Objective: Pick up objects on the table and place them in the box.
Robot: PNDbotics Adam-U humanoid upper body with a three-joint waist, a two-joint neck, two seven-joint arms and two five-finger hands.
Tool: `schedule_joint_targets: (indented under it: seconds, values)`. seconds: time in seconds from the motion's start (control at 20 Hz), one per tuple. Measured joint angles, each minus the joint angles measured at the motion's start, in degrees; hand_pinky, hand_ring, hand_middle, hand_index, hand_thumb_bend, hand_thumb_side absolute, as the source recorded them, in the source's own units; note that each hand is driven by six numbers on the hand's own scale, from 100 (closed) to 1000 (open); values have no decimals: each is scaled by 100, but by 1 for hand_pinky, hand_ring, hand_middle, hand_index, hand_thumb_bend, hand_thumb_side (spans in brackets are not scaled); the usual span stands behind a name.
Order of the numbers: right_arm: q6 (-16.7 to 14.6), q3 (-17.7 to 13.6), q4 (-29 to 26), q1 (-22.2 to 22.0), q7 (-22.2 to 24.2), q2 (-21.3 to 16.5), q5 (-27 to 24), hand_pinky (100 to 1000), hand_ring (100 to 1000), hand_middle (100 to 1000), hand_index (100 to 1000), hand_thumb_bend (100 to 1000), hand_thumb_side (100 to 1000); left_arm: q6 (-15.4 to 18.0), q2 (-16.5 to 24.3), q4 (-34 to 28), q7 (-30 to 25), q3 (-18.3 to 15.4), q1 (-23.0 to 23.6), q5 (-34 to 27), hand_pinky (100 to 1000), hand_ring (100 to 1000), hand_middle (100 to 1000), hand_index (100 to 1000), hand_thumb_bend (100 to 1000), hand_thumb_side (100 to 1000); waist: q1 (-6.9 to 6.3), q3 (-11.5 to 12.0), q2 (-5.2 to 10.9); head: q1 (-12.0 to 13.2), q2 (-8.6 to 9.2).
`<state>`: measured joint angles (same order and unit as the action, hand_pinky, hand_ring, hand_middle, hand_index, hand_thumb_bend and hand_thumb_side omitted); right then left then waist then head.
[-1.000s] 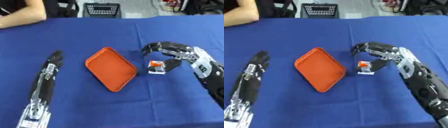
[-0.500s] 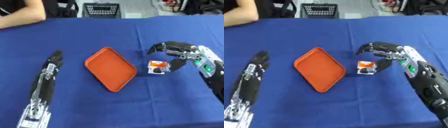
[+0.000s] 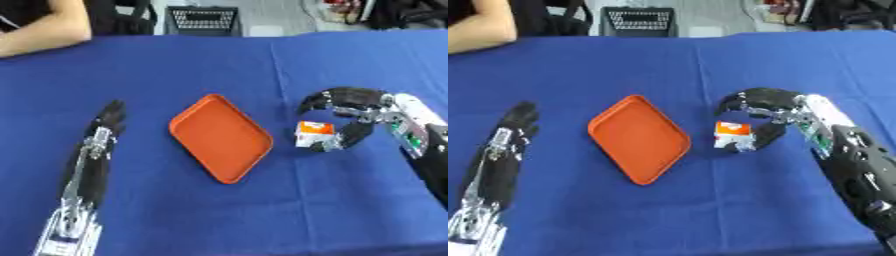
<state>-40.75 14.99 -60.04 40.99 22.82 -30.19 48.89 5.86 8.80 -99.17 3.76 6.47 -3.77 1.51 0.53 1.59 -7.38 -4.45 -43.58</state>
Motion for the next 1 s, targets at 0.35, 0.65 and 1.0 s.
schedule_joint_targets:
  seconds: [0.35,0.65,1.0]
  values:
    - [-65,-2,153,-9,-65,1,268,818,828,798,847,569,832,0,0,0,0,0,0,0,1000,992,1000,976,236,1000,0,0,0,0,0]
    - [-148,-37,285,-40,-148,-3,518,820,829,801,806,558,829,-1,1,0,-1,0,1,0,1000,993,1000,976,235,1000,0,-1,0,0,0]
    - [-289,-74,314,-55,-289,-5,674,786,793,757,602,265,673,-10,1,0,-10,0,1,0,1000,995,1000,976,235,1000,0,-2,2,0,0]
